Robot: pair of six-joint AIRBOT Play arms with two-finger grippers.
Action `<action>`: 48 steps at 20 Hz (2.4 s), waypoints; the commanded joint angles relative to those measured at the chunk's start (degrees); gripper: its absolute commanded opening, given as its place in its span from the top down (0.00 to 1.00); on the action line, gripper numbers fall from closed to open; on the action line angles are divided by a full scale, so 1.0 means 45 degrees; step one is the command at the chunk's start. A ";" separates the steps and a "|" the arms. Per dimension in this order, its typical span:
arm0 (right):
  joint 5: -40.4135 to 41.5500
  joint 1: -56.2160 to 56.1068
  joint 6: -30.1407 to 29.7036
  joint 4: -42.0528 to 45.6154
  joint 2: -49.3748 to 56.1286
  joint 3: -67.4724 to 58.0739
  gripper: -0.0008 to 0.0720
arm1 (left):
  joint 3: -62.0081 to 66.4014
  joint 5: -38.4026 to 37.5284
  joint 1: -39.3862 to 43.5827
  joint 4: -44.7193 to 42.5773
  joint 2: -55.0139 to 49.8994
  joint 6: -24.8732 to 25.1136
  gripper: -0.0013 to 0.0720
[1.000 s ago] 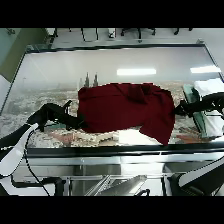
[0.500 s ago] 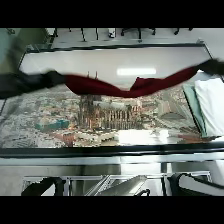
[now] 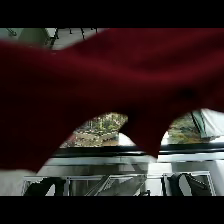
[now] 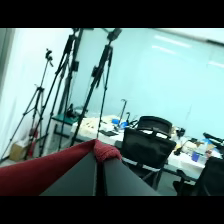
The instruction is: Fold the shirts.
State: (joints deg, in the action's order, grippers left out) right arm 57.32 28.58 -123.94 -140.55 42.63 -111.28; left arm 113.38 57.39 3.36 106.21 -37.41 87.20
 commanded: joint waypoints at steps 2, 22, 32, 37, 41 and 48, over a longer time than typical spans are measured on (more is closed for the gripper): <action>0.1122 -0.0024 0.1141 -0.0097 0.0767 0.0131 0.96 | -0.0520 0.1253 -0.0005 -0.1753 -0.0738 -0.0374 0.96; -0.6086 -0.4041 -0.0787 -0.0996 1.3444 0.6067 0.96 | -0.0277 0.0481 -0.0466 -0.1695 -1.7422 0.1127 0.96; -0.1889 -0.3954 0.3497 0.6329 1.3950 0.4138 0.96 | 0.0384 0.3400 -0.0806 -0.1724 -1.8015 0.1035 0.96; -0.1831 -0.4022 0.3755 0.7150 1.4173 0.4367 0.96 | 0.0175 0.3492 -0.0641 -0.1719 -1.8093 0.0772 0.96; -0.1787 -0.4090 0.3939 0.7145 1.4722 0.4371 0.96 | 0.0175 0.3541 -0.0559 -0.1773 -1.8093 0.0418 0.96; -0.1817 -0.4308 0.3939 0.7533 1.4979 0.4367 0.96 | 0.0175 0.4362 -0.0559 -0.2710 -1.8098 -0.0175 0.96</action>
State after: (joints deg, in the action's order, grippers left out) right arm 49.01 9.39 -106.41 -107.81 109.71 -91.66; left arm 114.19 75.57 0.82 95.55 -118.78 87.42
